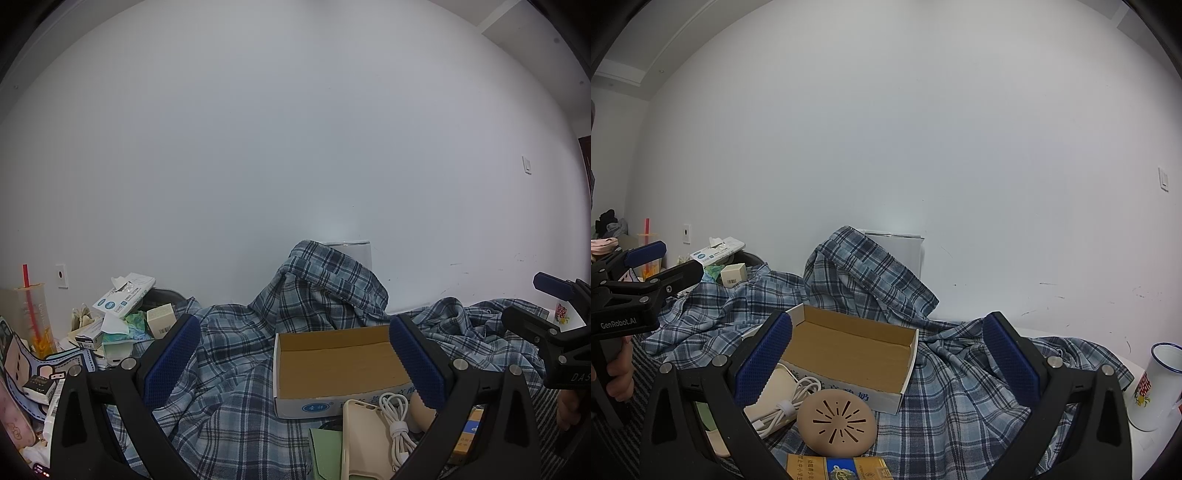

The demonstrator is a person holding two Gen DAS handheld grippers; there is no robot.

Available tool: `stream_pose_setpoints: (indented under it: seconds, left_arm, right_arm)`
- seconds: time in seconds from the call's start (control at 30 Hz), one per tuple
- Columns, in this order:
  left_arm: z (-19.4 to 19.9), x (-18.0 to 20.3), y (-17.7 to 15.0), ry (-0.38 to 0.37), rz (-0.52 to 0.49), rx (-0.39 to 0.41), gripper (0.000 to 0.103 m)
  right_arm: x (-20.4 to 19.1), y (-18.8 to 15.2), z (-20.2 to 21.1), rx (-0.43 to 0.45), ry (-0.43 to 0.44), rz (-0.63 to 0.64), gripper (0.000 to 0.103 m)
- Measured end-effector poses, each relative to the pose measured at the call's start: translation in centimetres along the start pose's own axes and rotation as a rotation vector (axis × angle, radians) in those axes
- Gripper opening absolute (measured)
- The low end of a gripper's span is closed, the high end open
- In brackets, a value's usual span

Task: Organize soft objects

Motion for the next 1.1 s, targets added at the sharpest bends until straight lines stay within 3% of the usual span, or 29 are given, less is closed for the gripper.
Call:
stream_pose_setpoints:
  seconds: [1.1]
  left_arm:
    - [0.0,-0.12,-0.09,0.001,0.007,-0.011,0.103]
  right_arm:
    - [-0.01,-0.59,-0.3,-0.029,-0.004,-0.005,0.103]
Point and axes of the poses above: each gripper's, at about its wrist camera, not at the fingertips, and z roughly against the way its jaws point, x to its right, y to its top, the point moved 3 cm from there along -z, roughly the way its jaws point, and after that the axes turned 14 degrees about -y, right-handed, at the moved point
